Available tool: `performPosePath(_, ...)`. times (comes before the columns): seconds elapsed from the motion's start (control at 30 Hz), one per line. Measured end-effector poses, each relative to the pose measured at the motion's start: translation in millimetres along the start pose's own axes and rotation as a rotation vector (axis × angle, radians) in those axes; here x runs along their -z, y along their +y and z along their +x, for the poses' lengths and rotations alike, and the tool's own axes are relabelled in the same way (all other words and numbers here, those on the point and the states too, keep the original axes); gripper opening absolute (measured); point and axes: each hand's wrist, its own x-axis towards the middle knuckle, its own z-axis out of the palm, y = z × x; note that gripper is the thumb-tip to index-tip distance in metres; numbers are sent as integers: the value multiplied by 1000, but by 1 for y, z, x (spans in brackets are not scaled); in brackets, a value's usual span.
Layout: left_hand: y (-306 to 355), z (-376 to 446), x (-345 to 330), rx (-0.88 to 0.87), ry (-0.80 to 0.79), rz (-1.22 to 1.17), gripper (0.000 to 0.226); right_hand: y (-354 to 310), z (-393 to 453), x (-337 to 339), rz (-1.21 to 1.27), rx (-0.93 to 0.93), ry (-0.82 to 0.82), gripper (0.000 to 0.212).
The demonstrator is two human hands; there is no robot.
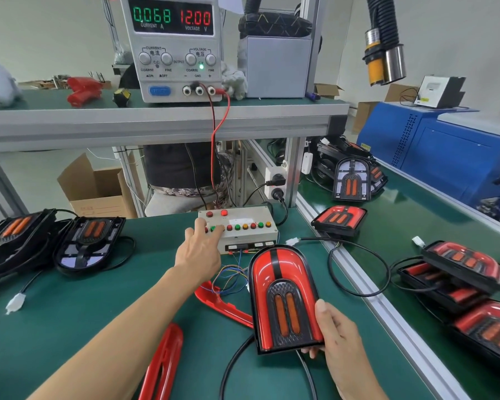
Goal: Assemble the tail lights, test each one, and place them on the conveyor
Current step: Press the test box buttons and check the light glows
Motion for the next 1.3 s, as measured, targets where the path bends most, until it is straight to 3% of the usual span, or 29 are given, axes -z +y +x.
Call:
performPosePath(0.5, 1, 0, -4, 35, -12, -43, 64, -2, 0, 0, 39, 8, -5, 61)
performPosePath(1.03, 6, 0, 3, 50, -48, -8, 70, -3, 0, 0, 87, 8, -4, 43)
performPosePath(1.17, 8, 3, 9, 50, -43, 106, 64, -3, 0, 0, 77, 3, -15, 44)
performPosePath(1.3, 19, 4, 9, 52, 69, 223, 48, -3, 0, 0, 47, 10, -15, 52)
